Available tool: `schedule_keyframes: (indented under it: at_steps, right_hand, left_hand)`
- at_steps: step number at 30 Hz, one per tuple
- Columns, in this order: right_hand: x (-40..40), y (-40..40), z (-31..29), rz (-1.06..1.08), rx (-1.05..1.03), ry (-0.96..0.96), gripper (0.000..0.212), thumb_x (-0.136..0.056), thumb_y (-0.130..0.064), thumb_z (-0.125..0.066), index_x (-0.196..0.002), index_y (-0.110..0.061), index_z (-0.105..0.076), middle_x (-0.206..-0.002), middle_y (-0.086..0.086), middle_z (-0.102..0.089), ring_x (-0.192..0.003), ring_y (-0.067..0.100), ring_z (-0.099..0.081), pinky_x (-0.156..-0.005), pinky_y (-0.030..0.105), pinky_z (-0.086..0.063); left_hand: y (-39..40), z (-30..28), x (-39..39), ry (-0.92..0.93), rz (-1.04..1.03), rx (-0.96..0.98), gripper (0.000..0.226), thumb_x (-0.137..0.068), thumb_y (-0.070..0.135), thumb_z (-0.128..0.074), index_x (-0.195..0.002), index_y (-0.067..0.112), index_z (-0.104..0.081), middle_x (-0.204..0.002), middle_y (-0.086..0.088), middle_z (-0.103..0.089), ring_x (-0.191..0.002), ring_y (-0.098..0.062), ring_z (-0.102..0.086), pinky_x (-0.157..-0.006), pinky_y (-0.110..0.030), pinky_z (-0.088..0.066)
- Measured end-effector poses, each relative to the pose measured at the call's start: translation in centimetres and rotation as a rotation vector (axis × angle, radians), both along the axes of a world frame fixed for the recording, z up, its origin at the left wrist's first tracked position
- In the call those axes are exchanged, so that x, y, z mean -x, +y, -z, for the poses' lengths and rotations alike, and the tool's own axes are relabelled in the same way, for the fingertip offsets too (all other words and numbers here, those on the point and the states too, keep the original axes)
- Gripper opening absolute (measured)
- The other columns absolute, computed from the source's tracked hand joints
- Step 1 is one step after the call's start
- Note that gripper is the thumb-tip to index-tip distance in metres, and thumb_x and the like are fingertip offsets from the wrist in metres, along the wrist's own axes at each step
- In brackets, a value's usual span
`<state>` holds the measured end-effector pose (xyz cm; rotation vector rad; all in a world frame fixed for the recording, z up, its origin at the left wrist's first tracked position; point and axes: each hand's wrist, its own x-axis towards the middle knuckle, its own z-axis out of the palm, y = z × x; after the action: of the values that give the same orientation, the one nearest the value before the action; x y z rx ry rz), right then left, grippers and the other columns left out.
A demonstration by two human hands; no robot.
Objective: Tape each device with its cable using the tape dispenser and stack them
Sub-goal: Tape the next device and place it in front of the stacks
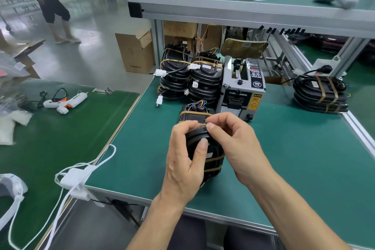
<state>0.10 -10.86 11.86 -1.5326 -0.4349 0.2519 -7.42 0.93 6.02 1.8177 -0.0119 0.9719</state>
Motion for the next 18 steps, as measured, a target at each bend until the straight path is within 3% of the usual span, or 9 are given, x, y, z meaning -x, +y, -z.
schedule_keyframes:
  at_steps: [4, 8, 12, 15, 18]
  right_hand:
    - [-0.2, -0.7, -0.2, -0.053, -0.104, 0.071, 0.015, -0.096, -0.033, -0.069, -0.107, -0.026, -0.077, -0.103, -0.001, -0.077, -0.096, 0.007, -0.068, -0.08, 0.018, -0.051]
    - [-0.6, -1.7, 0.6, -0.038, -0.197, 0.1, 0.032, -0.097, -0.043, -0.059, -0.118, -0.025, -0.076, -0.119, 0.002, -0.076, -0.12, 0.013, -0.067, -0.103, 0.032, -0.047]
    - [-0.3, -3.3, 3.5, -0.068, -0.052, -0.021, 0.056, -0.086, -0.053, -0.068, -0.137, -0.032, -0.063, -0.135, -0.011, -0.069, -0.132, 0.007, -0.059, -0.113, 0.034, -0.047]
    - [0.1, -4.2, 5.6, -0.235, 0.055, -0.017, 0.077, -0.084, -0.05, -0.08, -0.151, -0.03, -0.047, -0.15, -0.01, -0.058, -0.143, 0.011, -0.049, -0.12, 0.04, -0.037]
    - [0.3, -4.1, 6.8, -0.278, 0.129, -0.086, 0.067, -0.094, -0.033, -0.079, -0.151, -0.027, -0.045, -0.15, -0.005, -0.058, -0.143, 0.016, -0.05, -0.119, 0.039, -0.038]
  left_hand:
    - [0.1, 0.2, 0.4, 0.051, -0.034, 0.03, 0.038, -0.105, 0.035, -0.059, -0.139, 0.02, -0.051, -0.134, 0.003, -0.062, -0.125, -0.025, -0.063, -0.105, -0.032, -0.051]
    - [-0.1, 0.9, 0.8, 0.078, -0.091, 0.064, 0.039, -0.104, 0.042, -0.058, -0.142, 0.034, -0.05, -0.138, 0.009, -0.063, -0.13, -0.019, -0.062, -0.107, -0.022, -0.047]
    - [0.5, 1.4, 1.2, 0.102, -0.085, 0.08, 0.039, -0.104, 0.045, -0.057, -0.142, 0.038, -0.052, -0.139, 0.013, -0.064, -0.132, -0.02, -0.062, -0.11, -0.026, -0.048]
    - [0.9, 1.6, 1.1, 0.1, -0.054, 0.11, 0.036, -0.104, 0.048, -0.058, -0.139, 0.043, -0.055, -0.137, 0.011, -0.066, -0.131, -0.023, -0.064, -0.109, -0.031, -0.05]
    - [0.9, 1.9, 1.0, 0.072, -0.05, 0.199, 0.036, -0.105, 0.058, -0.057, -0.139, 0.045, -0.055, -0.139, 0.01, -0.066, -0.132, -0.023, -0.063, -0.109, -0.028, -0.05]
